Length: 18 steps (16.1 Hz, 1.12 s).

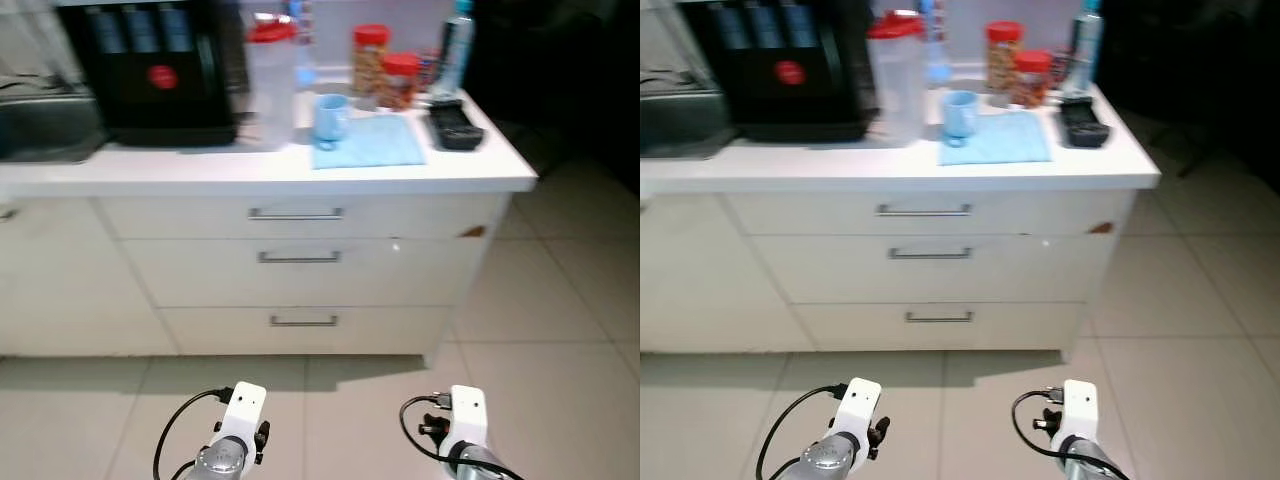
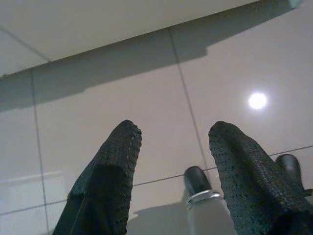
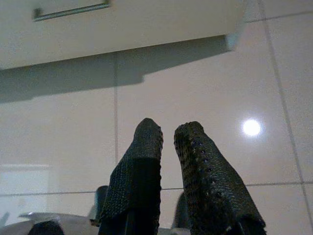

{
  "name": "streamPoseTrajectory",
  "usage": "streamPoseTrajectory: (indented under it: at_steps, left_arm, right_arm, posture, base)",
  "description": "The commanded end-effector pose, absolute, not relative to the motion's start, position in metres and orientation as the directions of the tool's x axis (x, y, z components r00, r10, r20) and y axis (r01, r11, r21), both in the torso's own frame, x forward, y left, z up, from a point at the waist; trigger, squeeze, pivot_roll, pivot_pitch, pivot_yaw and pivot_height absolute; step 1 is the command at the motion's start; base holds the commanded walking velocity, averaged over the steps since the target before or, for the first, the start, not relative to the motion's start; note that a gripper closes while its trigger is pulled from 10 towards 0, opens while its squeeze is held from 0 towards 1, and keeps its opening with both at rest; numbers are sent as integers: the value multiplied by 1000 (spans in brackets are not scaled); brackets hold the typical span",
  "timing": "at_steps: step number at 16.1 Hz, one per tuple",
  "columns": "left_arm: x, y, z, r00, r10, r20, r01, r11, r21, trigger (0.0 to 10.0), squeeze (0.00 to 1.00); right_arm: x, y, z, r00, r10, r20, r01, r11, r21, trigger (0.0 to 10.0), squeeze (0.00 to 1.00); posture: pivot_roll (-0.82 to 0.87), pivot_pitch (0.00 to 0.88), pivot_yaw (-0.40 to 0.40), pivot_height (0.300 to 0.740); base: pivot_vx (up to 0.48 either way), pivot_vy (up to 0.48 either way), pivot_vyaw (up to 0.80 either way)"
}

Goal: Kitchen organization

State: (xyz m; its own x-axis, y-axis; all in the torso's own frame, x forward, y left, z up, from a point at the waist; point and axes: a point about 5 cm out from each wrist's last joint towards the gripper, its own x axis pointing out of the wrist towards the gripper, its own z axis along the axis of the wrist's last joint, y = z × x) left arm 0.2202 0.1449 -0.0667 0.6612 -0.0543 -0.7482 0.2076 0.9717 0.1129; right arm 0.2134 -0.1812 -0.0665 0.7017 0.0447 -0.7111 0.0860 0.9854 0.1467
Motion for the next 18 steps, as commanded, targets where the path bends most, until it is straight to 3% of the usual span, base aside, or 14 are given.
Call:
streamPoseTrajectory:
  at_steps: [1,18]
  left_arm:
    - [218,148,-68,651,-50,-758,213,970,119,10000,0]
    - [216,152,-69,650,-37,-759,190,975,115,10000,0]
  right_arm:
    - [212,-179,-67,702,58,-710,70,986,149,10000,0]
    - [213,-176,-67,703,63,-708,58,988,146,10000,0]
  posture:
    - [-40,0,61,740]
    - [-24,0,51,740]
  base:
    - [0,465,0]
    - [0,467,0]
